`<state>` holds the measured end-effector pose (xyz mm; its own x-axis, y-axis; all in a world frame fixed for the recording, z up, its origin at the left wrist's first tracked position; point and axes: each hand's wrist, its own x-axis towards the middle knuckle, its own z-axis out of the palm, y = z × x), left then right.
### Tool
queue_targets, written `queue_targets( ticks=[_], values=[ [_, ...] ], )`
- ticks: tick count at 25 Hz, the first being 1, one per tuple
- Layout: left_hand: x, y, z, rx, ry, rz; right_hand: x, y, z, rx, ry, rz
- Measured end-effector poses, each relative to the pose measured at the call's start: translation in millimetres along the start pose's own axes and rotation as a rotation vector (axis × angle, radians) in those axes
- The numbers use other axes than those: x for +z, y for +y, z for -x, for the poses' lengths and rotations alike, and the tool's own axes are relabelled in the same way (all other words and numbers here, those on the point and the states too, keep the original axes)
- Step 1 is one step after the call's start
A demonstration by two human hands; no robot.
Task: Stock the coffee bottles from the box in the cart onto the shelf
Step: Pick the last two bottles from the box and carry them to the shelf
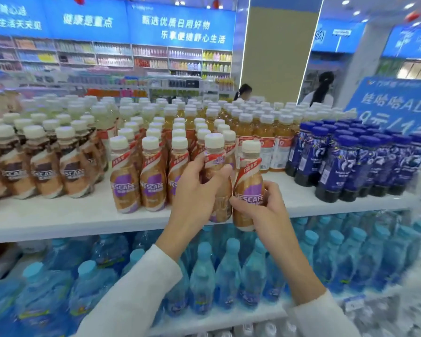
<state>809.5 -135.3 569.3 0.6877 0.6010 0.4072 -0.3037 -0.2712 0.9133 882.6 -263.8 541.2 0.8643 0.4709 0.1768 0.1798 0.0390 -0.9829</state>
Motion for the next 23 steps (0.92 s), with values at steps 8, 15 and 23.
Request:
queue_targets(
  ticks=[8,15,23],
  values=[
    [38,-39,-36,0.043,0.095,-0.168,-20,26,-72,-0.054,-0.102,0.033],
    [51,-54,-33,-0.037,0.174,-0.221,-31,45,-88,-0.073,-0.195,0.05],
    [54,-80,-10,-0.011,0.299,-0.422,-50,52,-81,-0.106,-0.173,0.17]
  ],
)
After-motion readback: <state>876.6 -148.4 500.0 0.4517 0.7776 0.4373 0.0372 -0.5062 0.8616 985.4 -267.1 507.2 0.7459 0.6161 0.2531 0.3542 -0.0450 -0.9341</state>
